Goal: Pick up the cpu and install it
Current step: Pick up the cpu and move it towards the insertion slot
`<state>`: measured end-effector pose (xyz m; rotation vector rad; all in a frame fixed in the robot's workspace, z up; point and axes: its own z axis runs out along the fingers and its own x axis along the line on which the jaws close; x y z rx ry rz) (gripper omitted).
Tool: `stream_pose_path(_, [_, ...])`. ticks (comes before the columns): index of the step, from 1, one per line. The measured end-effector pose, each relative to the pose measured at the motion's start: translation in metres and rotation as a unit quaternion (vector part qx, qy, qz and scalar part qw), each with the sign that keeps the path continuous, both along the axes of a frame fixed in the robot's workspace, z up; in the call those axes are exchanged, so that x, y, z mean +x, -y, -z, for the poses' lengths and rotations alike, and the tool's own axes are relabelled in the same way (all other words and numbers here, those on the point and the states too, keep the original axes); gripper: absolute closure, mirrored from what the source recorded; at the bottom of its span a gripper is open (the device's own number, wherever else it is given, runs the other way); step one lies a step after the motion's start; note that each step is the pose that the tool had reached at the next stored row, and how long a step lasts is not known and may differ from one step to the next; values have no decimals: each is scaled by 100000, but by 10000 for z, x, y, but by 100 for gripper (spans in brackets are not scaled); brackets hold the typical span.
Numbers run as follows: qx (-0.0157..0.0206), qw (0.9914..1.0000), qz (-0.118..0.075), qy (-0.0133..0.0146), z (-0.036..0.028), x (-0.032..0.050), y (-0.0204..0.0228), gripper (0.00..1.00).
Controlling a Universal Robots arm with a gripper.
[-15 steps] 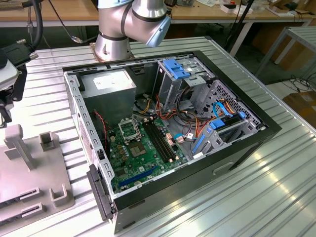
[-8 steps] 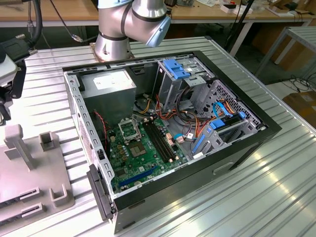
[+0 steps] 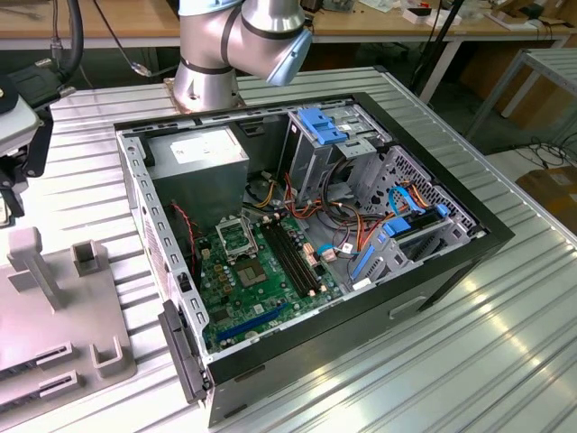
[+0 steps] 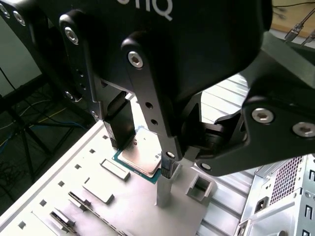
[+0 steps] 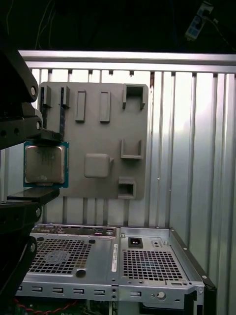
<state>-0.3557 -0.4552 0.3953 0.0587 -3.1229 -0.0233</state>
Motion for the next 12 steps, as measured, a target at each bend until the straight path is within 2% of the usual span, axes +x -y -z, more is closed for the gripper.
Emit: stream_pose_path(12, [-1,100000,1,2,0,54,0,53])
